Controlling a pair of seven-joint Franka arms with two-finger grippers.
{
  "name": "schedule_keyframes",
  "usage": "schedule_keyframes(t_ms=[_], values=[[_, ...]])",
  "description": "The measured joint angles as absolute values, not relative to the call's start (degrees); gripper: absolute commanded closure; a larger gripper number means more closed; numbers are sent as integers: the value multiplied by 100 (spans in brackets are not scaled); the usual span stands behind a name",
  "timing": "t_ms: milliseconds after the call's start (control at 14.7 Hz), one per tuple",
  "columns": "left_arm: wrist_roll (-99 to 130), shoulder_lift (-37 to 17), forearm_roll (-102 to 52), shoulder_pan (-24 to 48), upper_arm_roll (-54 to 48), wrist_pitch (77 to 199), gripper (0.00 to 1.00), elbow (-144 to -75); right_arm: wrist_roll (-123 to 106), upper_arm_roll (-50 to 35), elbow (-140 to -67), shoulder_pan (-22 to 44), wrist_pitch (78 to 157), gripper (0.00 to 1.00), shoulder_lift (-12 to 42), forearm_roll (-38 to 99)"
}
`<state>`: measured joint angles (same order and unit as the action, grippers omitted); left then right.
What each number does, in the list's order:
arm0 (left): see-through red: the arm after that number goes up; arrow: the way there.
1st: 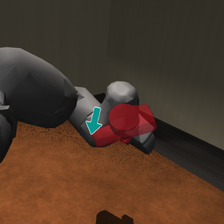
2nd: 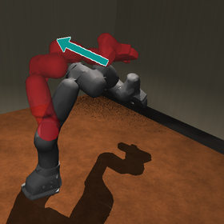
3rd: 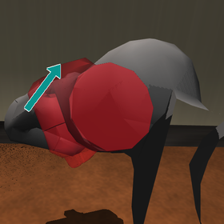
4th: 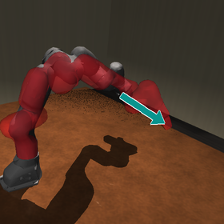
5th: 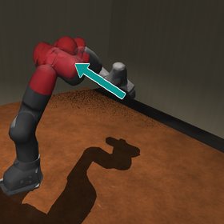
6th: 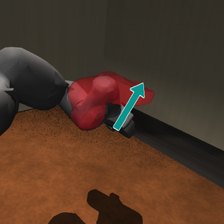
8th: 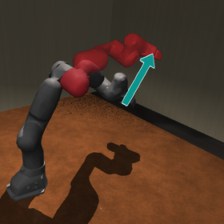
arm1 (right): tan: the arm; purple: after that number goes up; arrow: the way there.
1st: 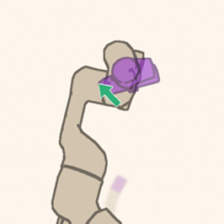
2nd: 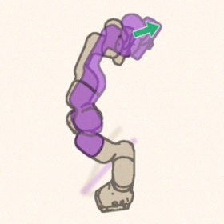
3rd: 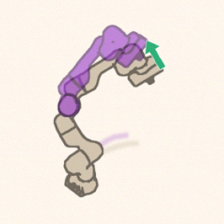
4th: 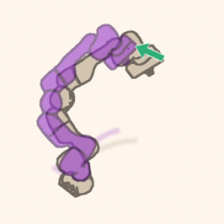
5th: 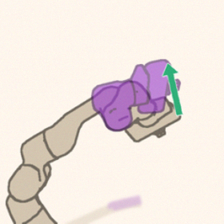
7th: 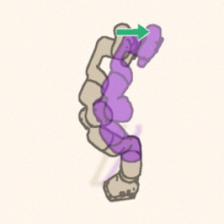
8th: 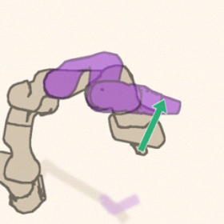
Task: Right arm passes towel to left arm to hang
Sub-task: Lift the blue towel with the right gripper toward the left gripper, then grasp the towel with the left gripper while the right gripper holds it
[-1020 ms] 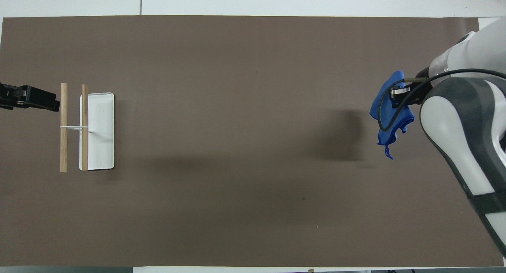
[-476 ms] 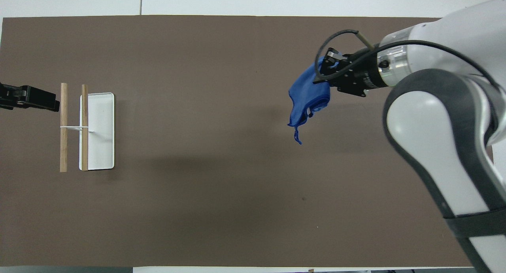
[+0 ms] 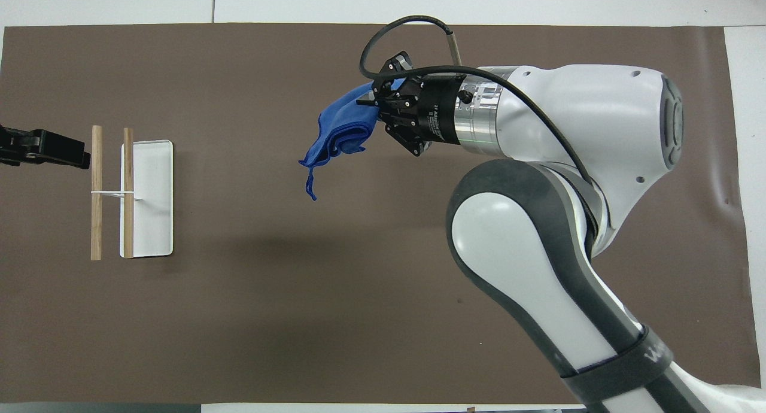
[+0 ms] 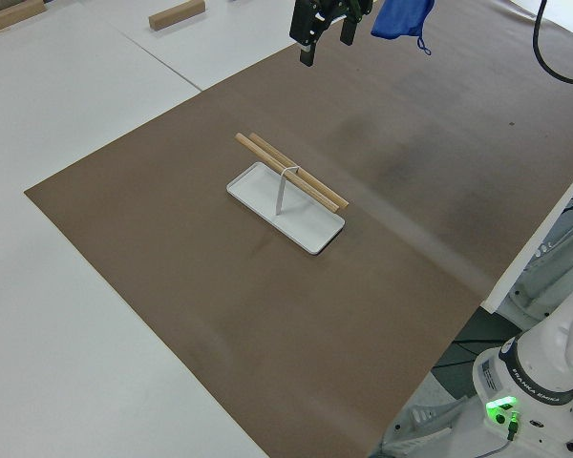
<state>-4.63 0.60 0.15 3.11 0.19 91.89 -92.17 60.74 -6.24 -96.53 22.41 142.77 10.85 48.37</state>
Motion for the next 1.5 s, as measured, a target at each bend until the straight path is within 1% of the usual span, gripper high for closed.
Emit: schedule_keyframes(t_ms=[136,340,680,816,952,1224,1496], values=[[-463,60,15,311,19,9149,0,-9218,6372,-624,-9655,2437,14711,100,1136,5303],[-464,63,15,321,16,9103,0,-9220,6739,-625,-9651,2724,15120,100,1146,5849],[-266,95,-40,384,-16,9044,0,-9311,7429,-623,-9586,2971,15474,100,1145,6013],[612,124,-494,466,-30,9161,0,-9436,7702,-624,-9582,3115,15668,100,1146,6014],[1856,130,-1142,525,-45,9462,0,-9632,7878,-622,-9580,3176,15689,100,1147,6015],[4447,130,-2258,775,-61,10535,0,-10189,7949,-623,-9578,3283,15691,100,1150,6015],[6294,132,-2677,1058,-73,11145,0,-10582,7949,-623,-9578,3314,15691,100,1157,6015]])
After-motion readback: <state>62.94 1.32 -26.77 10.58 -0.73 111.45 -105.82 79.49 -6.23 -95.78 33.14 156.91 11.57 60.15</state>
